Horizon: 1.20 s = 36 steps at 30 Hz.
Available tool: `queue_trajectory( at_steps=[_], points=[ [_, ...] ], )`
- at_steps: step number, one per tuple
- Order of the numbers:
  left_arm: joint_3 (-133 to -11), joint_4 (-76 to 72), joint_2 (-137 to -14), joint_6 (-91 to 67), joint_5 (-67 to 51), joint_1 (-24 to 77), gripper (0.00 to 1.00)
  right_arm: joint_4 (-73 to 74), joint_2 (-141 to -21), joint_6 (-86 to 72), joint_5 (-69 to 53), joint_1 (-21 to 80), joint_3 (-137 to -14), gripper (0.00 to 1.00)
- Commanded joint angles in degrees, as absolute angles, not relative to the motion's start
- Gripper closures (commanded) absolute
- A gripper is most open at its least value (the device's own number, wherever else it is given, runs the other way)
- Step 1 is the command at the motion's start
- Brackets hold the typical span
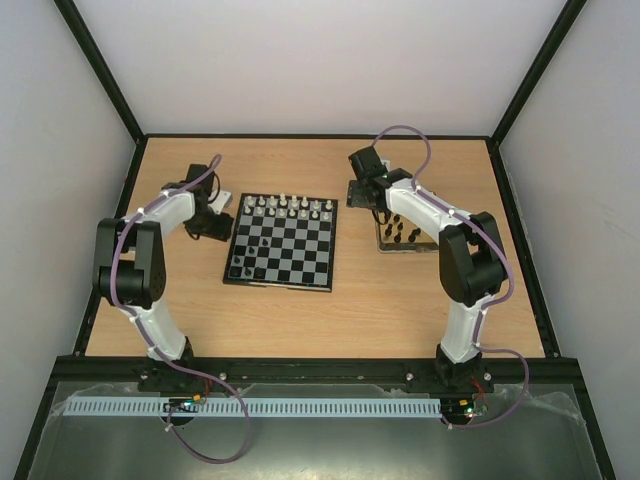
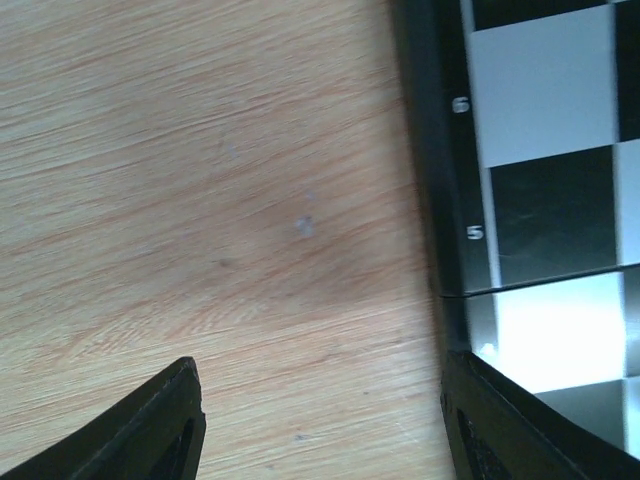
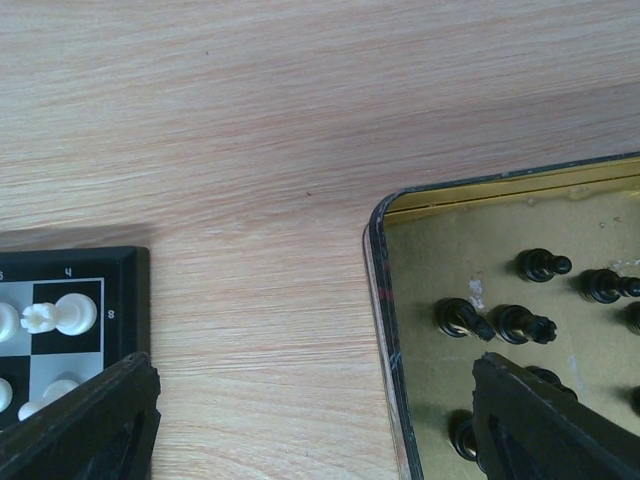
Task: Set up the chess pieces on the board
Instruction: Move the storage box to the center of the board.
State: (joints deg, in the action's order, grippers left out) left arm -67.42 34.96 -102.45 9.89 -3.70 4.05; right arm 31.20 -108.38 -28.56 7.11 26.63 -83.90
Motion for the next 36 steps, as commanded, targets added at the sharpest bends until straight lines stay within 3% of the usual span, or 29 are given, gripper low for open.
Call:
queue_trajectory(
  at_steps=[1, 36],
  points=[
    [-68.01, 34.87, -104.73, 10.64, -1.99, 2.63, 0.34, 31.71, -106.22, -28.56, 8.40, 26.46, -82.82, 0.18],
    [-62.76, 36.16, -104.14, 10.68, -6.66, 8.65, 0.32, 31.71, -104.75, -29.20, 10.84, 24.59, -80.28, 0.18]
  ],
)
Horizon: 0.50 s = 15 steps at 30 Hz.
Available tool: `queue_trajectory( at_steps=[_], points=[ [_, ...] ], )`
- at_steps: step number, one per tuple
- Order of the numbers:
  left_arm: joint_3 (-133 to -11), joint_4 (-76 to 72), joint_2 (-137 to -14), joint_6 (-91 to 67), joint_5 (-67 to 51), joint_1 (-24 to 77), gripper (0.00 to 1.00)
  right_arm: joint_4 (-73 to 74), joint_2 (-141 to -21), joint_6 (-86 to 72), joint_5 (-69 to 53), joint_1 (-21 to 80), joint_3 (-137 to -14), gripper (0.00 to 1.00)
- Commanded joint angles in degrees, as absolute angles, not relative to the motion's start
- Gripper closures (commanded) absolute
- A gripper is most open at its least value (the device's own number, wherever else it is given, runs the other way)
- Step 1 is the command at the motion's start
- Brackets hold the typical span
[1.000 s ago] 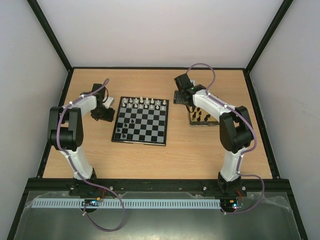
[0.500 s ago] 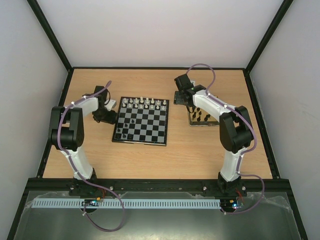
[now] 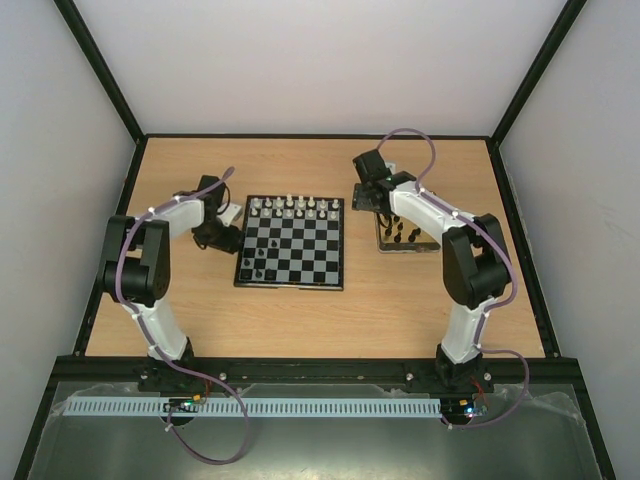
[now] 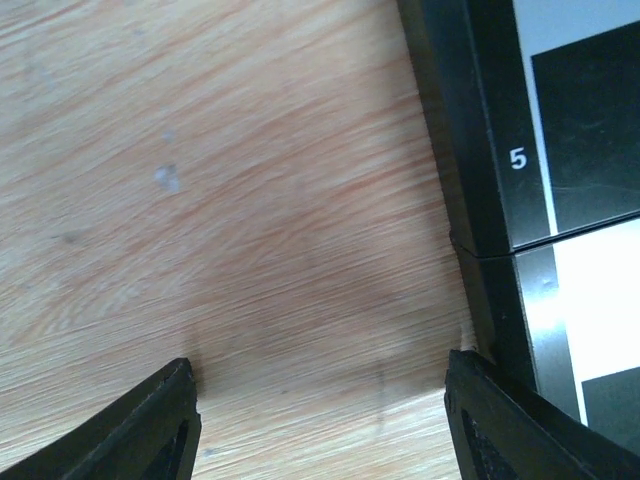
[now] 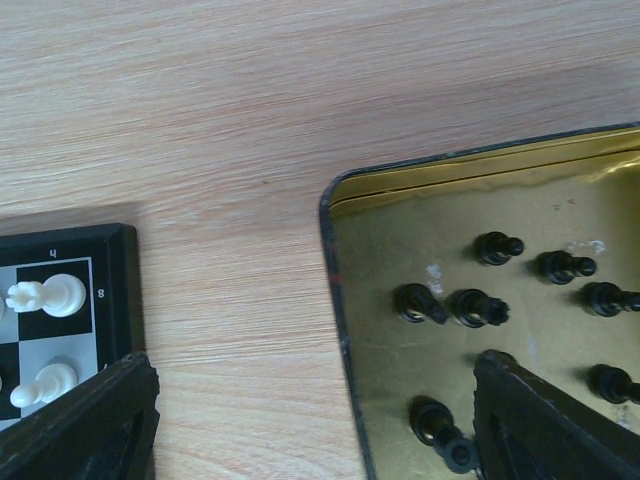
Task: Set up the chess pieces on the board
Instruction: Move the storage box to the center of the board.
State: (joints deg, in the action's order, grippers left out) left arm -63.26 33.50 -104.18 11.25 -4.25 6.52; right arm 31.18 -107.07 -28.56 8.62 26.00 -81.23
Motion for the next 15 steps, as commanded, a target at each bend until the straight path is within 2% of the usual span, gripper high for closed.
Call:
queue_trajectory(
  at_steps=[1, 9, 13, 15],
  points=[
    [-62.78, 36.18, -104.15, 10.66, -6.56, 9.10, 0.32, 31.80, -104.57, -29.45, 10.89, 24.16, -80.14, 0.18],
    [-61.25, 34.86, -103.01, 10.96, -2.65, 8.83, 0.31, 34.90, -101.33, -31.10, 13.45, 22.59, -77.02, 0.18],
    [-61.25, 34.72, -101.89, 11.32, -1.90, 5.82, 0.23, 34.25, -96.39, -31.98, 12.03, 22.59, -71.99, 0.21],
    [-61.26, 34.75, -101.28, 11.63, -2.00, 4.00, 0.20, 34.94, -94.40, -32.06, 10.41, 22.59, -70.26, 0.27]
  ],
)
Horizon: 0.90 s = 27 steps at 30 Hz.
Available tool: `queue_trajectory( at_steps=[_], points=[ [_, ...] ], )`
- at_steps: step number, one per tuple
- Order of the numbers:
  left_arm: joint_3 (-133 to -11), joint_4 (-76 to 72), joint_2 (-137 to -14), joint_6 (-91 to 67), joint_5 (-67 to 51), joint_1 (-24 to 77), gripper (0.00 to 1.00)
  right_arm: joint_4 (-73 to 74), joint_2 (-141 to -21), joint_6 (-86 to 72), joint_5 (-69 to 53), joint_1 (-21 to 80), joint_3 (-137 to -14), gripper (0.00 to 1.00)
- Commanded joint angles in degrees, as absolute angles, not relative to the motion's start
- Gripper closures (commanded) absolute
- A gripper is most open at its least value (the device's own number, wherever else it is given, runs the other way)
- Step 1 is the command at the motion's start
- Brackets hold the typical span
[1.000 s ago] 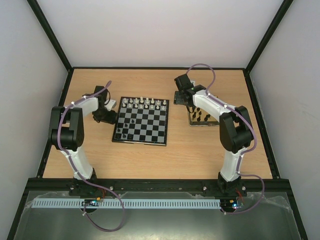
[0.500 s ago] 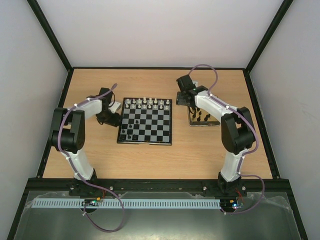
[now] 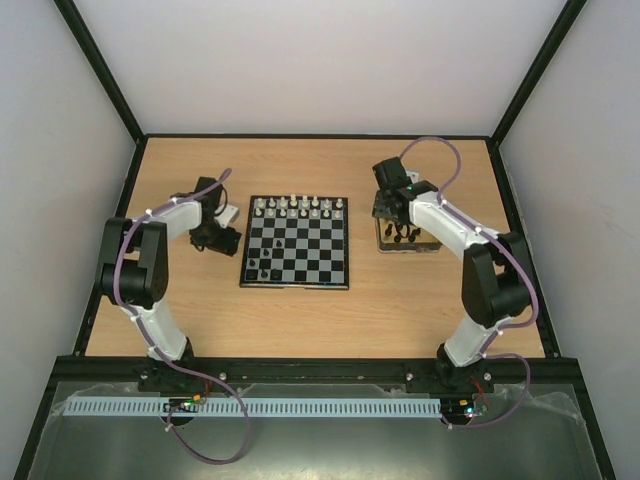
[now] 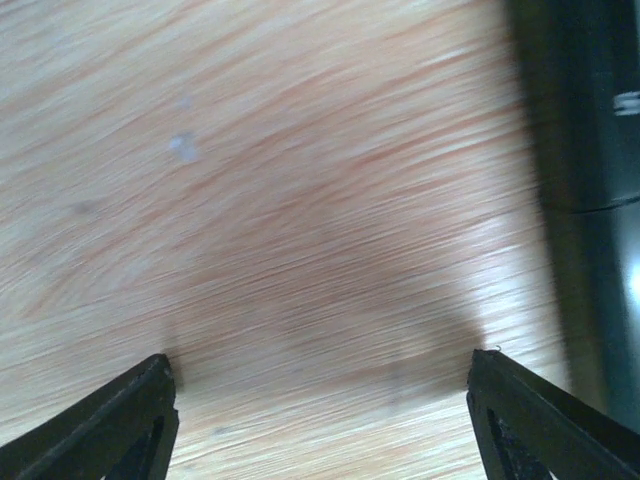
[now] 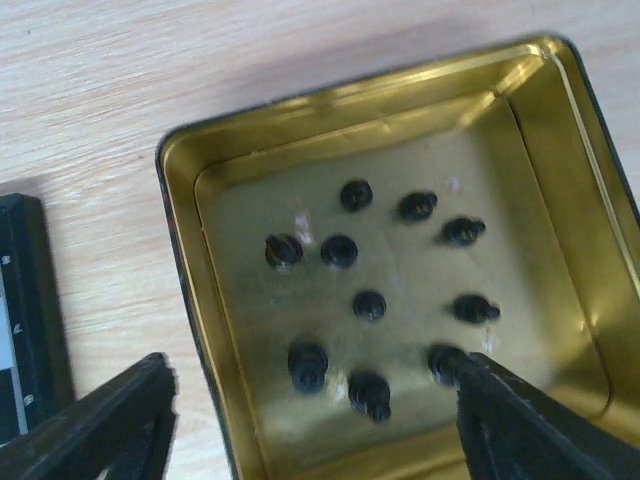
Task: Set up the chess pieces on the board
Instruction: Move the storage box to the center of the board.
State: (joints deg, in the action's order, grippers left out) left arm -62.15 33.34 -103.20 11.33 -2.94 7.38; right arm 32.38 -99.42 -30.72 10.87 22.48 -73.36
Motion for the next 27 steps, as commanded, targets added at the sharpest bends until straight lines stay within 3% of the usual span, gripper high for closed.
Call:
queue_trajectory(
  at_steps=[1, 5, 9, 27],
  points=[
    [-61.28, 34.80, -100.94, 11.87, -2.10, 3.12, 0.19, 35.17, -93.57, -32.08, 9.62, 22.59, -69.51, 0.33],
    [-61.10, 35.00, -100.03, 12.84, -2.58, -0.28, 0.18, 35.30, -90.71, -31.55, 7.75, 22.59, -66.39, 0.55],
    [-60.35, 35.31, -99.05, 13.72, -3.07, -2.75, 0.18, 35.48, -90.86, -30.89, 6.20, 22.59, -65.44, 0.70],
    [-57.99, 35.19, -97.38, 15.01, -3.61, -6.06, 0.17, 33.47, -95.65, -28.32, -3.41, 23.15, -64.02, 0.64]
  ],
)
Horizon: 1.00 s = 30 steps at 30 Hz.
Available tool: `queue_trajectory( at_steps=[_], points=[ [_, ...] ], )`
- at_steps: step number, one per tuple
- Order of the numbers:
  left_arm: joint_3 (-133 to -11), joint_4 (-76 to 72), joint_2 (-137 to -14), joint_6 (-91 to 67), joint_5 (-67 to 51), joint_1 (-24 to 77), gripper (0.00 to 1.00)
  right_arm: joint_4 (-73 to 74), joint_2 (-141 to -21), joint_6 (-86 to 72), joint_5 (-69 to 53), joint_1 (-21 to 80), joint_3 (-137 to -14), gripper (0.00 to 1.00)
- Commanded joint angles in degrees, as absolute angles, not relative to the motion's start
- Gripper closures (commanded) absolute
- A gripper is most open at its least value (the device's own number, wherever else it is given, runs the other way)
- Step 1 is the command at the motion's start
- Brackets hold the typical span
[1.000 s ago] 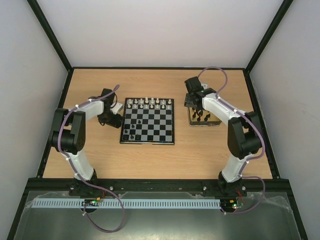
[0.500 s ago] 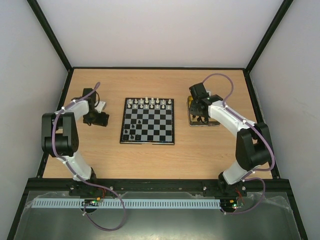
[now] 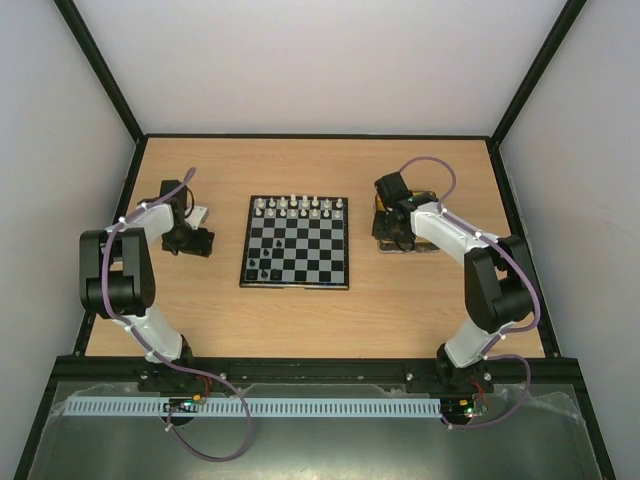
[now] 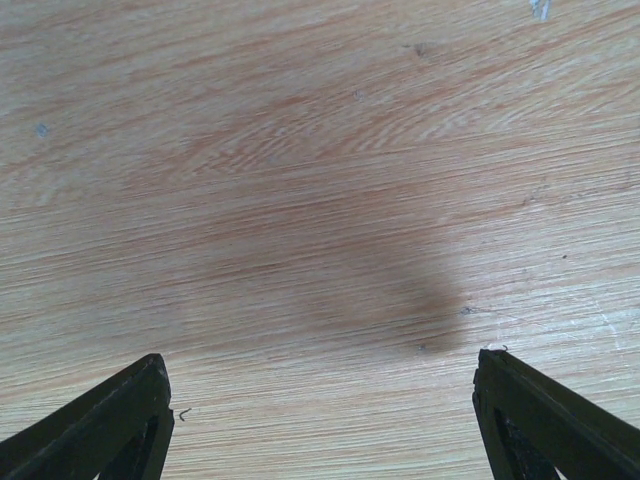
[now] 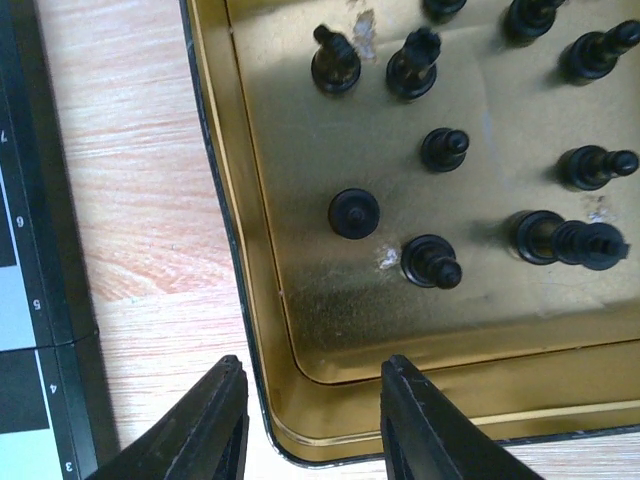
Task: Set up the chess pieces on the board
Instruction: Move the storage box to the center of the board.
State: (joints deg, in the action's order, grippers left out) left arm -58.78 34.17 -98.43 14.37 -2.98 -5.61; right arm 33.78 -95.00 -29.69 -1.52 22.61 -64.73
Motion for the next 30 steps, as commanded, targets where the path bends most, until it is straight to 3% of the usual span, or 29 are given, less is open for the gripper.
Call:
queue_trajectory(
  at_steps=[1, 17, 30],
  points=[
    [-57.93, 35.10, -97.38, 14.95, -3.60, -6.05, 0.17, 33.48, -95.85, -28.16, -3.43, 23.24, -64.03, 0.64],
    [-58.28, 35.36, -97.00, 15.12, -3.43, -6.18, 0.17, 32.54, -97.71, -28.33, -4.18, 25.61, -61.30, 0.65],
    [-58.73, 36.00, -95.31, 15.85, -3.86, -6.98, 0.17, 33.71, -92.89, -35.20, -4.58, 28.85, -57.08, 0.75]
  ],
)
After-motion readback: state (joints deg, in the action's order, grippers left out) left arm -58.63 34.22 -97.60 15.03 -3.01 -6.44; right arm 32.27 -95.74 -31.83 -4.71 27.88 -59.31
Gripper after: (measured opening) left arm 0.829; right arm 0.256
